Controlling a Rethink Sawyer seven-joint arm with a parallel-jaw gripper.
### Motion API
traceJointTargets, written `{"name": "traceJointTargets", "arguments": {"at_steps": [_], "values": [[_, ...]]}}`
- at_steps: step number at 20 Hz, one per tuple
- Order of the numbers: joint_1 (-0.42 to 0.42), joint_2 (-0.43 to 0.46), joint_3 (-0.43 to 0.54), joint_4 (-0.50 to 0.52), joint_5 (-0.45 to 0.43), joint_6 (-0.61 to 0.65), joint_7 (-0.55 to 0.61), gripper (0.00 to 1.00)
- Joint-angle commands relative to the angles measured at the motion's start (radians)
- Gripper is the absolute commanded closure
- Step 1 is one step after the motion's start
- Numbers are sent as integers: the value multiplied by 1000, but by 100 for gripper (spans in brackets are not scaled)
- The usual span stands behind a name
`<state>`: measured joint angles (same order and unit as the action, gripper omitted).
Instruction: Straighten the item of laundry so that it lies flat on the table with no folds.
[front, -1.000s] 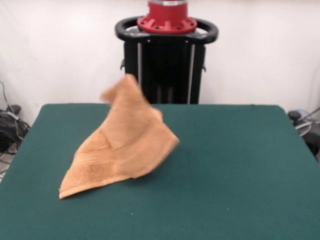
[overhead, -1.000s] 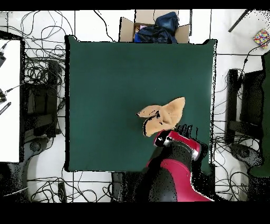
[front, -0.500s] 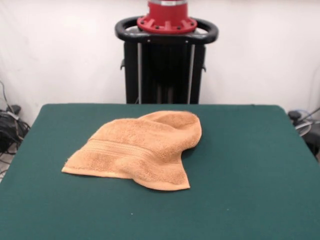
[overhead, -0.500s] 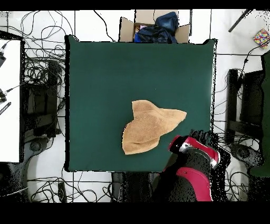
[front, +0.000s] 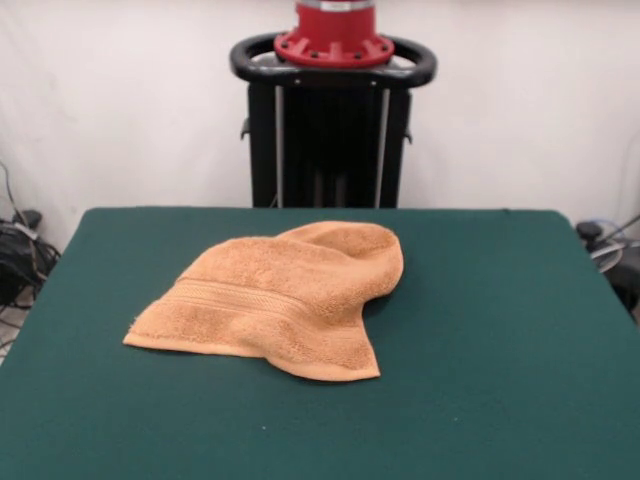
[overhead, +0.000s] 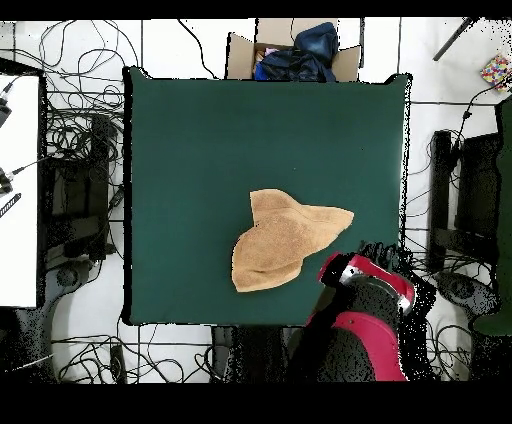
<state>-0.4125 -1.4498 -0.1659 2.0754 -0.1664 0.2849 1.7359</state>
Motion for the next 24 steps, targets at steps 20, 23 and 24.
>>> {"name": "traceJointTargets", "arguments": {"at_steps": [20,23,24], "values": [[337,438,-106,-198,72,188,329,100],[374,472,-136,-208,90,170,337,100],[383,480,-145,-213,92,166,337,100]]}}
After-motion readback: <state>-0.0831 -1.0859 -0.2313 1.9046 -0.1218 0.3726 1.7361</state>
